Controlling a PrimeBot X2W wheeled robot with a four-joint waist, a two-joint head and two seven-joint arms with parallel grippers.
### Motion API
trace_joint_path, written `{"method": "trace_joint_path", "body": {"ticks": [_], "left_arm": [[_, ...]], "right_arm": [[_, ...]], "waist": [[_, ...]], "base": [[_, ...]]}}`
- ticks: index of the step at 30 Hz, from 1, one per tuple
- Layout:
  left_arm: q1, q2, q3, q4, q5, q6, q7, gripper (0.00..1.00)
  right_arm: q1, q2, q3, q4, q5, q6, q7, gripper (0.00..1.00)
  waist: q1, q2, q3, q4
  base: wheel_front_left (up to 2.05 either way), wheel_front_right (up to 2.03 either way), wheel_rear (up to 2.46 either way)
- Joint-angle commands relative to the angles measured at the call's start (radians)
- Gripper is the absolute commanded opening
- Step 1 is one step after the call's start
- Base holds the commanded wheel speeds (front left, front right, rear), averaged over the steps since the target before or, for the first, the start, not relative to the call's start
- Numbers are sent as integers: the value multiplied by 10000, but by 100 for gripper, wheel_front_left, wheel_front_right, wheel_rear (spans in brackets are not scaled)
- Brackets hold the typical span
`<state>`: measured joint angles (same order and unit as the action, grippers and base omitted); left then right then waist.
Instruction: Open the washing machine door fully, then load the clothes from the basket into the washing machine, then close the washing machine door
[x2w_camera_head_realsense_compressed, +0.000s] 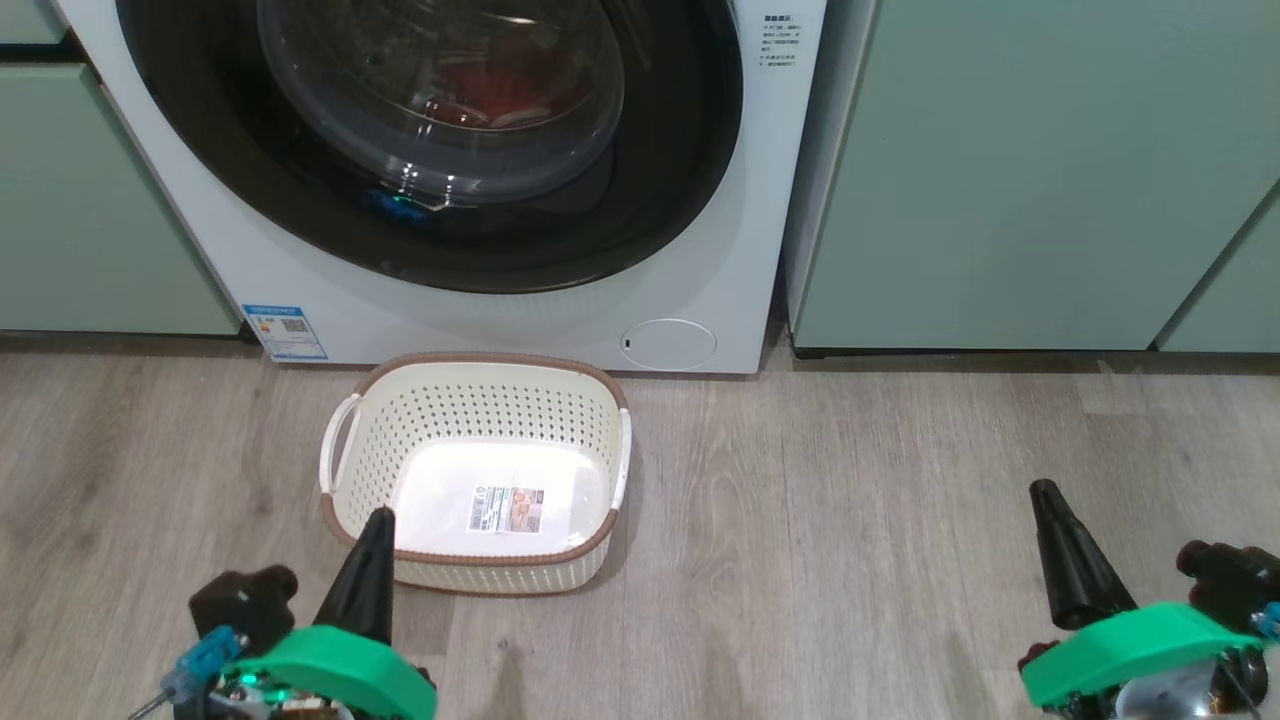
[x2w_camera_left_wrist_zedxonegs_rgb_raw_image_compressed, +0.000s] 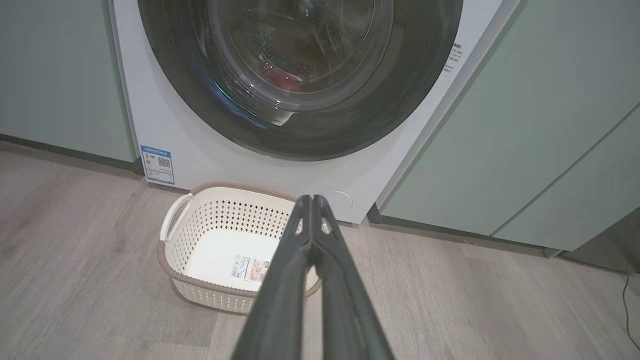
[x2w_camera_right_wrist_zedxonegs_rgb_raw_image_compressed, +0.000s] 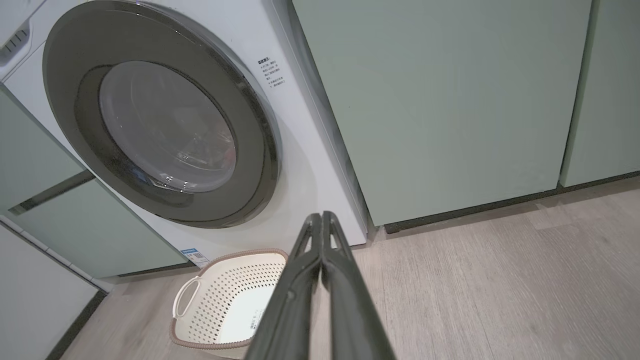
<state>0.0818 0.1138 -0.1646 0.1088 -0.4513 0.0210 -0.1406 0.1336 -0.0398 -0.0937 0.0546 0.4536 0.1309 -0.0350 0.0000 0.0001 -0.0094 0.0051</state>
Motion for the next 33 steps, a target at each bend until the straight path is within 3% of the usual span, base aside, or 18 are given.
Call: {"method": "trace_joint_path", "body": {"ticks": [1, 33], "left_arm": [[-526, 30, 185, -250, -341, -58, 59, 0], [-931, -62, 821, 227, -3870, -502, 688, 0]], "right_arm": [[-526, -117, 32, -256, 363, 0, 41, 0], [-1090, -184, 60, 392, 3834, -1, 399, 0]], "waist": [[0, -1, 3, -1], [0, -1, 40, -16]], "base": [[0, 0, 0], [0, 0, 0]]}}
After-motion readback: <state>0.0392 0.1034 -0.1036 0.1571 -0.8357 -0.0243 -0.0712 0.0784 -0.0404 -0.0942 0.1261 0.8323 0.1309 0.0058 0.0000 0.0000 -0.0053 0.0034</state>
